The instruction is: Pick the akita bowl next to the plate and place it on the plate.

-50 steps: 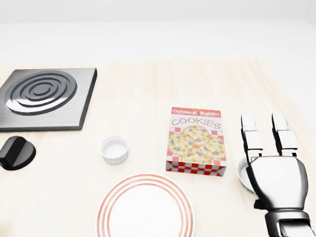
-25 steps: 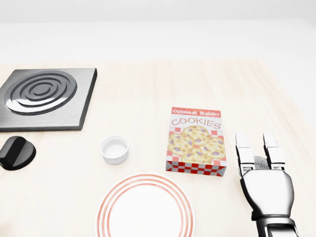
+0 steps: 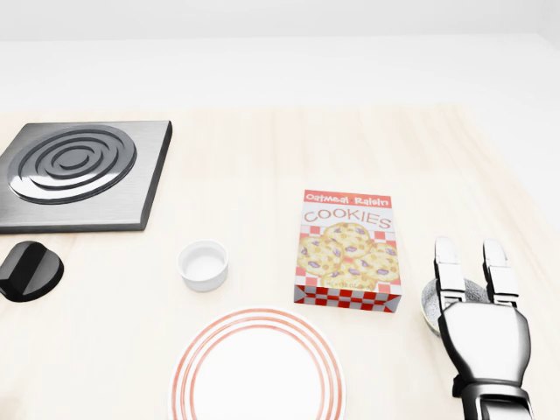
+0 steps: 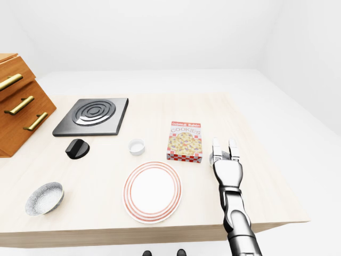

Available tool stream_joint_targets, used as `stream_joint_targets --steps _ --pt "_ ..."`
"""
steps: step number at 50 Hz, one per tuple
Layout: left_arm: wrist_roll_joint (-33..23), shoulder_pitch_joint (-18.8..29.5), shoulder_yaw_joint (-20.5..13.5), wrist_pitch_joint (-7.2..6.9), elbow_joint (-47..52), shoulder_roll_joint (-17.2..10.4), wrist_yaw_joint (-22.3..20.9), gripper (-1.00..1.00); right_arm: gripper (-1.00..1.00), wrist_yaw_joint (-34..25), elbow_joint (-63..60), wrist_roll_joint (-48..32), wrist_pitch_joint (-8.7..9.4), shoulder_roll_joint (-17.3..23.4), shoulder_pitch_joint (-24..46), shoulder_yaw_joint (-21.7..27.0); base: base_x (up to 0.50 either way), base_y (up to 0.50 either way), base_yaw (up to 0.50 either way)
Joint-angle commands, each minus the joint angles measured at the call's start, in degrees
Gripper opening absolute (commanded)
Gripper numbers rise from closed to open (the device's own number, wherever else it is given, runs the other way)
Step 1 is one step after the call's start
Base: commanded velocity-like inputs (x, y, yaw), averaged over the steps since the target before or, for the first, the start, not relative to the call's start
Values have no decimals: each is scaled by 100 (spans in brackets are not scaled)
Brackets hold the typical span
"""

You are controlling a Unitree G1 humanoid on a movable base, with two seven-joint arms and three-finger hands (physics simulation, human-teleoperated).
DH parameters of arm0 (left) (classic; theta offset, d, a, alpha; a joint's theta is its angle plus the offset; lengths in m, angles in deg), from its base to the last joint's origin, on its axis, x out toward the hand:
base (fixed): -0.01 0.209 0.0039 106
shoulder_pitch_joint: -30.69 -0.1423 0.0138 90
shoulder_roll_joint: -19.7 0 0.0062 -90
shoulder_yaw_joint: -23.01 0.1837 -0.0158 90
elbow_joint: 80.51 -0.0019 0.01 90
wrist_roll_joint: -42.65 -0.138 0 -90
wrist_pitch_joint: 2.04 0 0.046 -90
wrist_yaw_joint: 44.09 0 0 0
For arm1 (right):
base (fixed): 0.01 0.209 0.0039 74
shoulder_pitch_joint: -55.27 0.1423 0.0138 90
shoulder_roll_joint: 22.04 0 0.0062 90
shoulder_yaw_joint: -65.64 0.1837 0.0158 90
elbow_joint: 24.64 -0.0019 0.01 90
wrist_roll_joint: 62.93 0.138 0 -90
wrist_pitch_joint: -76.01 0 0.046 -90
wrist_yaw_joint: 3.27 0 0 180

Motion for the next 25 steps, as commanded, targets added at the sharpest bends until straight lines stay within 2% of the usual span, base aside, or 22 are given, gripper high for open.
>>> stream_joint_targets --steps 1,19,25 --pt "3 1 1 21 2 20 -8 100 100 108 367 56 114 34 -4 -43 0 0 0" --pt "24 -30 -15 -12 -2 -15 -29 100 100 367 1025 274 151 111 235 -93 0 0 0" --pt "22 -22 -8 6 0 1 -29 100 100 270 1141 371 155 138 307 -107 0 0 0"
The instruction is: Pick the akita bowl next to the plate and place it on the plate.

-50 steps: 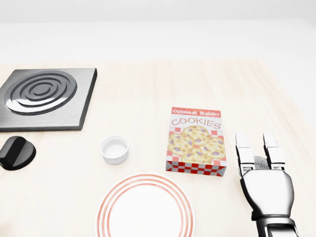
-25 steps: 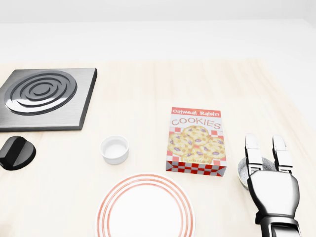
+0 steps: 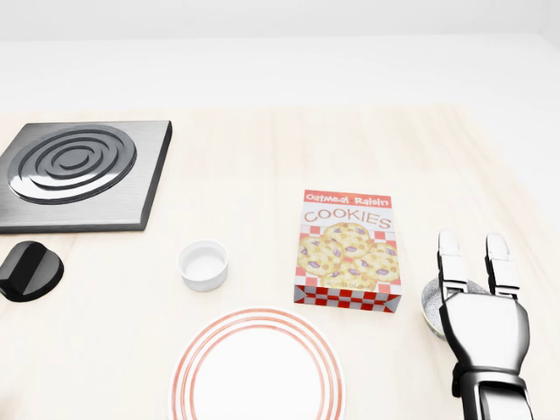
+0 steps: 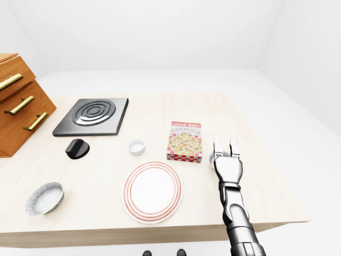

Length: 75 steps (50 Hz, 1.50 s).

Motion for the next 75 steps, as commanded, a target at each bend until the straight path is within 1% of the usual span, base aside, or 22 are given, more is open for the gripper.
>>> stream_joint_targets --steps 1,10,17,27,28,29,30,31,35,40,44,48,50,52,54,55,65,70,71,75 --pt "6 -5 -4 3 1 1 -3 100 100 -33 493 108 63 40 -120 -36 0 0 0" --pt "8 -7 -2 14 0 2 6 100 100 -42 927 197 50 108 109 -103 0 0 0" --pt "7 -2 3 17 1 9 13 100 100 -7 1391 318 -23 135 321 -164 0 0 0" --pt "3 9 10 26 2 18 17 100 100 26 1659 359 -32 164 433 -273 0 0 0" --pt "2 14 12 31 2 22 19 100 91 25 1673 356 -37 166 437 -284 0 0 0" --pt "0 18 14 35 3 26 19 100 62 8 1677 373 -59 159 438 -289 0 0 0" --pt "1 15 12 34 2 23 17 100 -23 0 1695 380 -79 154 446 -300 0 0 0" --pt "1 13 12 32 2 19 13 100 -99 20 1830 388 -145 142 507 -329 0 0 0" --pt "7 0 5 19 1 12 6 100 -100 35 1990 392 -207 145 565 -378 0 0 0" --pt "18 -21 -8 -1 -1 -6 -5 100 -100 41 2020 400 -225 150 573 -395 0 0 0" --pt "12 -9 0 1 1 1 -2 100 -100 -47 1914 416 -169 148 513 -384 0 0 0" --pt "13 -9 -1 10 0 9 -5 100 -100 -44 1899 416 -161 150 502 -378 0 0 0" --pt "14 -13 -3 -6 0 -7 -2 100 -100 -39 1864 398 -127 151 488 -376 0 0 0" --pt "15 -11 -4 -5 0 -8 -4 100 -100 19 1821 182 72 188 470 -444 0 0 0" --pt "13 -8 -1 -5 0 -7 -4 100 -100 47 1855 208 45 190 489 -404 0 0 0" --pt "13 -7 -1 -5 0 -6 -3 100 -100 85 1861 159 72 200 497 -412 0 0 0" --pt "18 -16 -4 -6 0 -4 0 100 -100 144 1739 77 72 232 454 -364 0 0 0" --pt "22 -26 -8 -6 -1 -7 4 100 -100 -102 1163 8 72 322 229 -252 0 0 0" --pt "21 -22 -6 -9 -1 -7 9 100 -100 -269 763 -13 72 360 98 -181 0 0 0" --pt "13 -10 2 -6 -1 3 24 100 -100 -643 57 -157 72 376 -174 1 0 0 0"
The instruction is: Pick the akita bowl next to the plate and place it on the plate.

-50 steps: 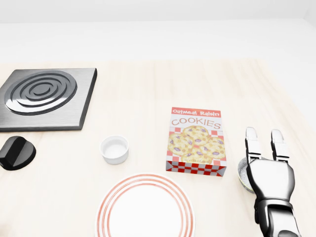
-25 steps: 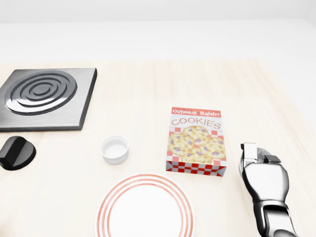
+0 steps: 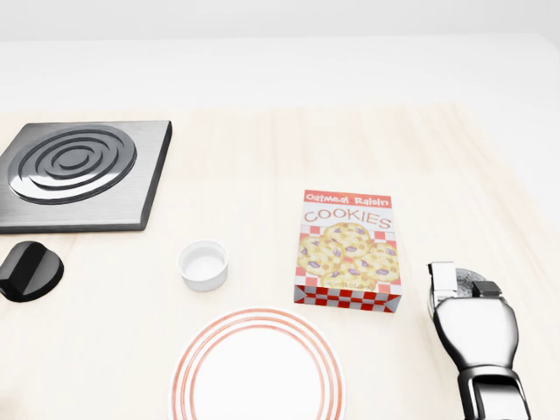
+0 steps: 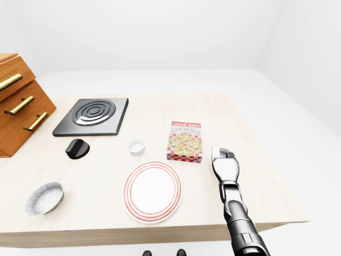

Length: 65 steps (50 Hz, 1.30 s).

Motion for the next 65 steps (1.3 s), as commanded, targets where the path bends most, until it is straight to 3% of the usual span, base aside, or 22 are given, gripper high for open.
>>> stream_joint_targets --steps 1,24,30,42,50,58,65 --pt "-4 -7 -7 0 2 9 25 100 -100 -498 -1232 136 -1 135 -773 404 0 0 0" --pt "-18 -12 -23 -38 1 -16 66 100 -100 -1501 -2717 -359 -1 196 -1171 1127 0 0 0" --pt "-12 -25 -36 -37 0 -21 65 100 -100 -1861 -3250 -611 -1 123 -1128 1122 0 0 0" --pt "-8 -24 -35 -32 0 -18 60 100 -100 -3029 -4612 -1125 -503 -27 -493 1026 0 0 0" --pt "-17 -3 -25 -31 3 -20 70 100 -100 -3491 -4995 -1191 -785 9 3 1066 0 0 0" --pt "-9 -19 -35 -42 2 -31 62 100 -100 -3768 -5224 -1240 -1001 30 387 1018 0 0 0" --pt "1 -33 -43 -41 1 -32 46 100 -100 -4099 -5525 -1242 -1001 -40 687 919 0 0 0"
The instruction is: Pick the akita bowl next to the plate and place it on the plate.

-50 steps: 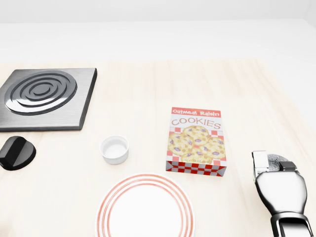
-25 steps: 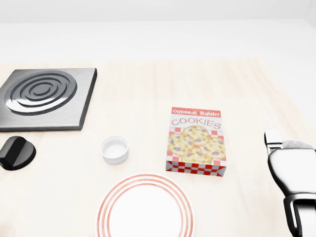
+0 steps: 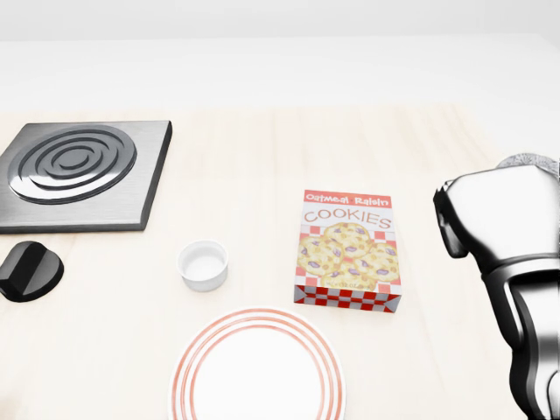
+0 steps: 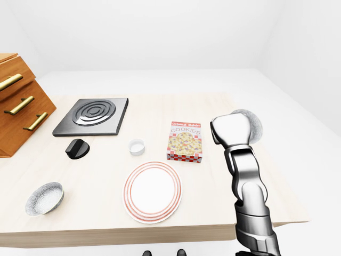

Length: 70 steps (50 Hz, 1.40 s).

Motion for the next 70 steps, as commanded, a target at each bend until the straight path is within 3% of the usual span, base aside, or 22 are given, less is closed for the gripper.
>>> stream_joint_targets --steps 1,11,26,39,52,70 --pt "5 -5 -3 2 0 1 -10 100 -100 -259 -524 -503 1 -34 530 -159 0 0 0" --pt "20 -31 -15 -11 -2 -10 -28 100 -100 -990 -1304 -418 1 -213 1061 -351 0 0 0" --pt "19 -18 -3 21 -1 29 -42 100 -100 -1283 -1327 -518 1 -478 1719 -638 0 0 0" --pt "27 -27 -3 13 -2 26 -60 100 -100 -1576 -1606 -681 1 -969 1981 -1047 0 0 0" --pt "12 5 14 23 1 32 -48 100 -100 -1596 -1864 -1045 1 -1663 1732 -1577 0 0 0" --pt "21 -10 5 7 0 23 -67 100 -100 -1079 -1664 -1623 1 -2320 923 -2352 0 0 0"
